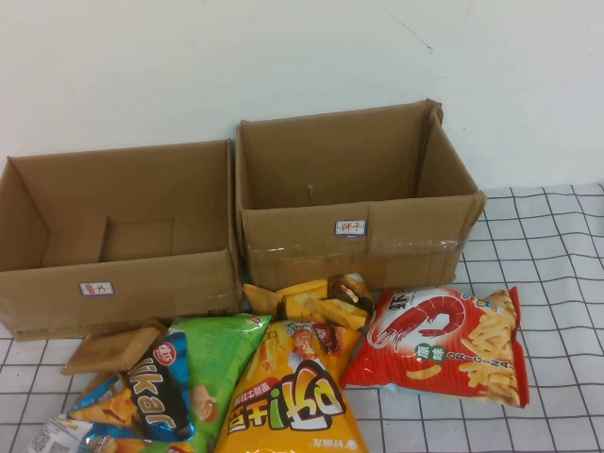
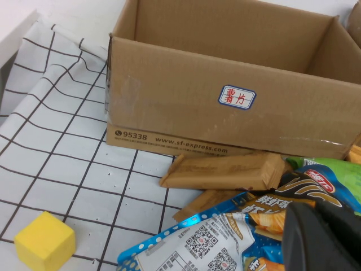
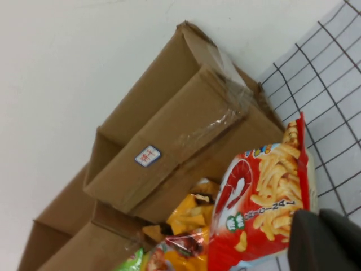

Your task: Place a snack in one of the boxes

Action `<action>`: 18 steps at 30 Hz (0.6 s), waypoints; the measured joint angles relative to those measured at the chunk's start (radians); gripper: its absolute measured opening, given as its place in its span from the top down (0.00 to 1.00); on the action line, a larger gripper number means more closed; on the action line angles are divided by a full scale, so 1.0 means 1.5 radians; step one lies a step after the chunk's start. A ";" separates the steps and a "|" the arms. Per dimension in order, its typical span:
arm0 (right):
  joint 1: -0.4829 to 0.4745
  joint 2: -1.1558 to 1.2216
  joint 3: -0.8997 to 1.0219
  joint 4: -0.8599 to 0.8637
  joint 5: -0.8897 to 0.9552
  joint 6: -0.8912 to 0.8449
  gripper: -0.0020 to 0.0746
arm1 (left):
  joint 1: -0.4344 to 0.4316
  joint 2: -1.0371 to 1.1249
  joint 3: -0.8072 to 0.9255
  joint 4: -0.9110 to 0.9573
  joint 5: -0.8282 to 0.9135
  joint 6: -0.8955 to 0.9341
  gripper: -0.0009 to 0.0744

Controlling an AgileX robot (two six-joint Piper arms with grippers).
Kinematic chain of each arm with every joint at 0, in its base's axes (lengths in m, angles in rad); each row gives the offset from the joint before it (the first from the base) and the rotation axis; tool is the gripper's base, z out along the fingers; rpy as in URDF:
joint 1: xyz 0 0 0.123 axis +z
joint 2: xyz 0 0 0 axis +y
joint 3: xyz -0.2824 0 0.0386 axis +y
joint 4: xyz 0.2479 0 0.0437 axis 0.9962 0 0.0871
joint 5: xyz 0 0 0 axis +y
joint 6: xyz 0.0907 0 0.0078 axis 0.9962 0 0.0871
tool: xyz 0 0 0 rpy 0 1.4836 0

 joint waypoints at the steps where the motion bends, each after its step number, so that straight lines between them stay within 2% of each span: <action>1: 0.000 0.000 0.000 0.000 0.000 -0.016 0.97 | 0.000 0.000 0.000 0.000 0.000 0.000 0.99; 7: 0.000 0.000 0.000 0.007 0.014 -0.136 0.97 | 0.000 0.000 0.000 0.000 0.000 0.000 0.99; 18: 0.000 0.000 0.000 0.015 0.014 -0.181 0.97 | 0.000 0.000 0.000 0.000 0.000 0.000 0.99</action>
